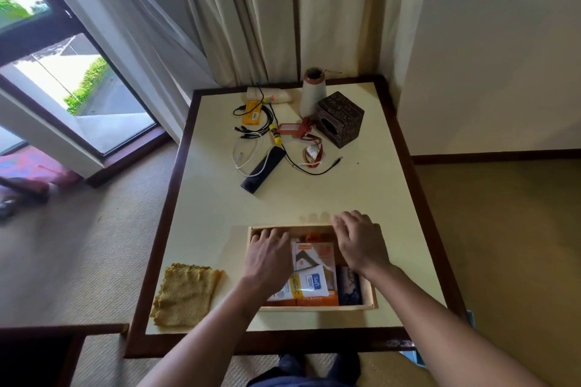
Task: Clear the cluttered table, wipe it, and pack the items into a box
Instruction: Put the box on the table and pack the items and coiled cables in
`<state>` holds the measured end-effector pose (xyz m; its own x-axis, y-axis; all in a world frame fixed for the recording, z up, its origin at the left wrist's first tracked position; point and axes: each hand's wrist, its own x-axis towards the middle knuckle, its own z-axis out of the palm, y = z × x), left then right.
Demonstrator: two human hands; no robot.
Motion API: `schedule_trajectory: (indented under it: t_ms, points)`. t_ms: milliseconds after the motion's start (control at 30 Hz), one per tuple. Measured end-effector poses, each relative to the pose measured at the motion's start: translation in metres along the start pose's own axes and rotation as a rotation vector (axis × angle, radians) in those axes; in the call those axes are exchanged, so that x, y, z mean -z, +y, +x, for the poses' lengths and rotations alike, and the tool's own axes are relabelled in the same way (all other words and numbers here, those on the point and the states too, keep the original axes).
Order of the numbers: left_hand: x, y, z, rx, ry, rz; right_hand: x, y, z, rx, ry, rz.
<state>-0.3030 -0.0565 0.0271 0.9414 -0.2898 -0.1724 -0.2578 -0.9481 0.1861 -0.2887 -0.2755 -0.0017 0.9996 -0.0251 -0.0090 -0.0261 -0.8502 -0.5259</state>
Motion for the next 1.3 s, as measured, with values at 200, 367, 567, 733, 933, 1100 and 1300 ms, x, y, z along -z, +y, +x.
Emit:
schedule_trajectory:
  t_ms: [200,367,567,733,933,1100,1300]
  points:
    - [-0.006,-0.004,-0.007,-0.018,-0.097,0.034,-0.006,-0.018,0.007,0.051,-0.059,-0.300]
    - [-0.001,-0.008,0.002,-0.083,-0.169,0.017,-0.007,-0.024,0.008,-0.011,-0.049,-0.315]
    - [0.017,-0.017,0.010,-0.074,-0.207,-0.087,0.001,-0.023,0.002,-0.044,-0.078,-0.167]
    - [0.050,-0.015,0.012,-0.048,-0.034,-0.216,0.006,-0.029,0.011,-0.134,-0.093,-0.092]
    - [0.078,-0.050,0.080,0.030,0.216,-0.241,0.009,-0.058,0.081,-0.050,-0.051,0.054]
    - [0.087,-0.082,0.159,0.051,0.192,-0.335,0.001,-0.092,0.170,-0.013,-0.033,0.122]
    - [0.072,-0.110,0.261,0.215,0.109,-0.571,-0.039,-0.098,0.277,0.029,-0.008,0.020]
